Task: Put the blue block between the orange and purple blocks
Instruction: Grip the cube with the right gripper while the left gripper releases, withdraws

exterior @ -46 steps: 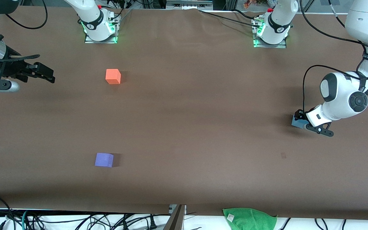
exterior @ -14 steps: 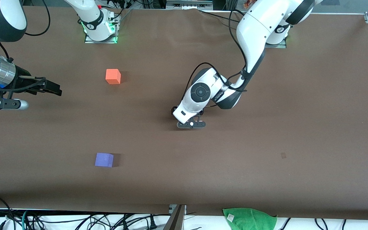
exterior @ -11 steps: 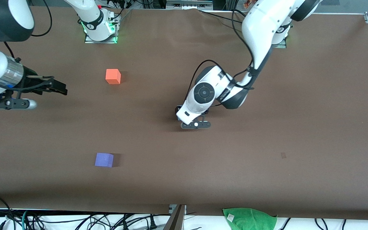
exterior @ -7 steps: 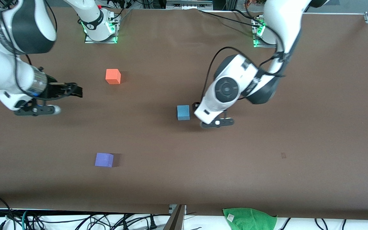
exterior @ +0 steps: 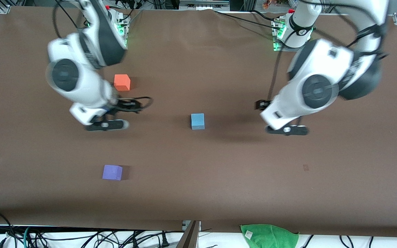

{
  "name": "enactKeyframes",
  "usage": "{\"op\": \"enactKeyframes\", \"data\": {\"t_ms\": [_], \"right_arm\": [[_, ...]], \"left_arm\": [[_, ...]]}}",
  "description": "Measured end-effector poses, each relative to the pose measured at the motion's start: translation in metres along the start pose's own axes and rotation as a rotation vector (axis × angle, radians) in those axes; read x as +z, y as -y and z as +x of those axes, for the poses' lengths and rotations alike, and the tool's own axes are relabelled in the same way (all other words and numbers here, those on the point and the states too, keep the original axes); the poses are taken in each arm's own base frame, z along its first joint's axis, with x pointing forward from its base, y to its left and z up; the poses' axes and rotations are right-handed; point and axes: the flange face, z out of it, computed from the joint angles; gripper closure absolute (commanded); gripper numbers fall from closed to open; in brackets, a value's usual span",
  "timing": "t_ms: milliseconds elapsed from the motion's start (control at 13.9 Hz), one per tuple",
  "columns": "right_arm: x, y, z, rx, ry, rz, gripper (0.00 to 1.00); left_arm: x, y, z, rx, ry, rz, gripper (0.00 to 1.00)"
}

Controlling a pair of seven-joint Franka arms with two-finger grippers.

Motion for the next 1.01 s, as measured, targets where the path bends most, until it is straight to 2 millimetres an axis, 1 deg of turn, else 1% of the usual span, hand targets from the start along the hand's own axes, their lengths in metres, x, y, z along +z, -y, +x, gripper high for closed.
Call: {"op": "enactKeyframes", "data": {"t_ms": [72,144,216,289,361,433,505,577,722,794,866,938,1010], "right_arm": [[0.021,0.03,-0.005,0.038,-0.015,0.022,0.0],[0.043,0.057,-0.01,0.075,-0.031,0.034,0.0],[0.067,0.082,-0.016,0.102,-0.048,0.044,0.0],[0.092,0.105,-0.022,0.121,-0.066,0.057,0.0],[0.114,0.125,-0.029,0.14,-0.084,0.07,0.0],[0.135,0.139,-0.035,0.152,-0.094,0.079,0.0],[0.151,0.149,-0.039,0.158,-0.1,0.083,0.0],[0.162,0.154,-0.042,0.162,-0.104,0.086,0.0],[0.176,0.157,-0.041,0.162,-0.119,0.094,0.0],[0.18,0.159,-0.041,0.157,-0.13,0.098,0.0],[0.184,0.161,-0.042,0.148,-0.141,0.098,0.0],[0.188,0.163,-0.042,0.138,-0.151,0.095,0.0],[0.193,0.164,-0.042,0.133,-0.155,0.091,0.0]], "left_arm": [[-0.019,0.025,-0.013,0.033,0.001,-0.003,0.0],[-0.034,0.047,-0.025,0.063,0.003,-0.006,0.0],[-0.045,0.061,-0.035,0.084,0.003,-0.007,0.0],[-0.052,0.068,-0.044,0.096,0.009,-0.007,0.0],[-0.055,0.071,-0.049,0.101,0.019,-0.005,0.0],[-0.055,0.072,-0.051,0.102,0.026,-0.004,0.0],[-0.054,0.073,-0.051,0.102,0.028,-0.005,0.0],[-0.053,0.074,-0.051,0.101,0.031,-0.004,0.0],[-0.055,0.081,-0.05,0.087,0.012,-0.008,0.0],[-0.06,0.09,-0.047,0.067,-0.049,-0.012,0.0],[-0.067,0.1,-0.046,0.045,-0.147,-0.017,0.0],[-0.072,0.109,-0.05,0.025,-0.242,-0.018,0.0],[-0.072,0.119,-0.059,0.003,-0.302,-0.017,0.0]]}}
